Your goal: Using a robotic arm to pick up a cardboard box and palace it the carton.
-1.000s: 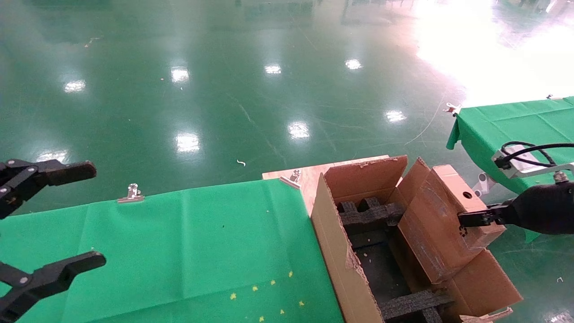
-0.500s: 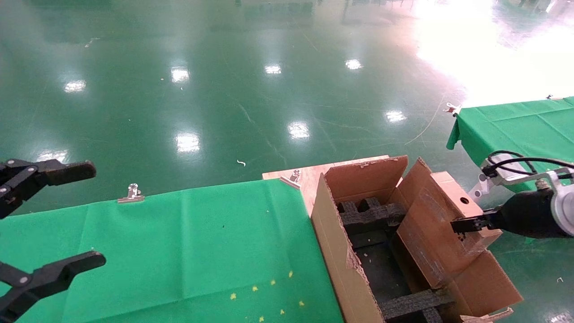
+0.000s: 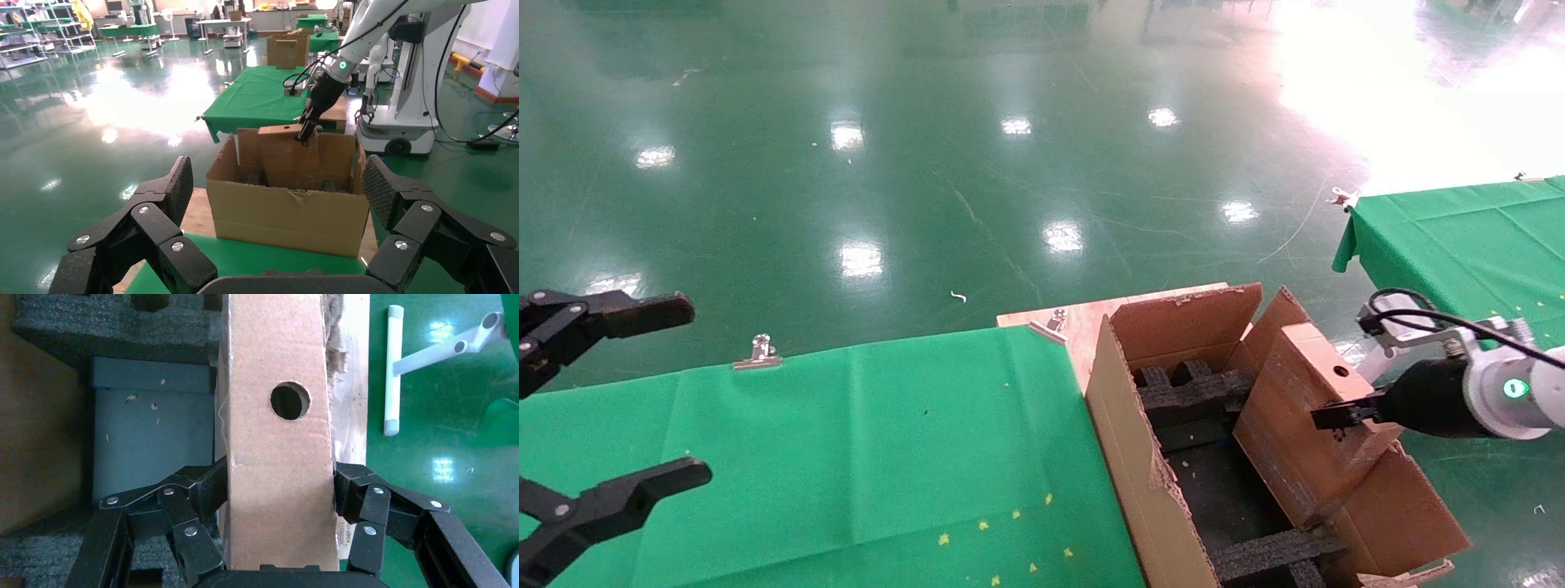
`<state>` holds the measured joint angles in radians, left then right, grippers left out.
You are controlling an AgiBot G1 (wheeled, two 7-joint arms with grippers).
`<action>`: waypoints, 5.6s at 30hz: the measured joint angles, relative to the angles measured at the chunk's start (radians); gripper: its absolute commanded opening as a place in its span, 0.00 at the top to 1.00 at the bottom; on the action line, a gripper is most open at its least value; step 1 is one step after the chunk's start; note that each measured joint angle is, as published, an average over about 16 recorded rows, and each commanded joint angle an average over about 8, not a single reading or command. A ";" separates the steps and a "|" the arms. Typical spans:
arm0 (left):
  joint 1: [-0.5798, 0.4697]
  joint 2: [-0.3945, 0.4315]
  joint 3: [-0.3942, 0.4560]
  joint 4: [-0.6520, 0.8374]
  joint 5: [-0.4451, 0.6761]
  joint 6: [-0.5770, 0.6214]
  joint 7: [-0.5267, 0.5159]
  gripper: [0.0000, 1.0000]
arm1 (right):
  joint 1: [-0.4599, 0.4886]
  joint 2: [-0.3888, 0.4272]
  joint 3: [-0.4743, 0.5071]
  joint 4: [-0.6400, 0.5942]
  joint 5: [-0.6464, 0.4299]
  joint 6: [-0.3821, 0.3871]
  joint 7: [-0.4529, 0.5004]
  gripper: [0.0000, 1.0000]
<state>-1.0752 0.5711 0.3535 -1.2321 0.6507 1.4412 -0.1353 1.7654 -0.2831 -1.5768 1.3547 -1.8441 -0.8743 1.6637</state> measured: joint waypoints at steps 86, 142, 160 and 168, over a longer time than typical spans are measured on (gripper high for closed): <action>0.000 0.000 0.000 0.000 0.000 0.000 0.000 0.00 | -0.248 -0.186 -0.103 -0.161 -0.104 0.210 0.193 0.00; 0.000 0.000 0.000 0.000 0.000 0.000 0.000 0.00 | 0.004 -0.191 0.392 -0.013 0.585 -0.133 -0.491 0.00; 0.000 -0.001 0.000 0.000 0.000 0.000 0.000 0.00 | -0.255 -0.242 0.730 -0.034 0.782 -0.315 -0.859 0.00; 0.000 -0.001 0.000 0.000 0.000 0.000 0.000 0.00 | -0.370 -0.265 0.880 -0.044 0.870 -0.396 -1.022 0.00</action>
<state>-1.0748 0.5706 0.3534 -1.2316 0.6503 1.4408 -0.1351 1.3950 -0.5480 -0.6970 1.3109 -0.9744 -1.2704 0.6419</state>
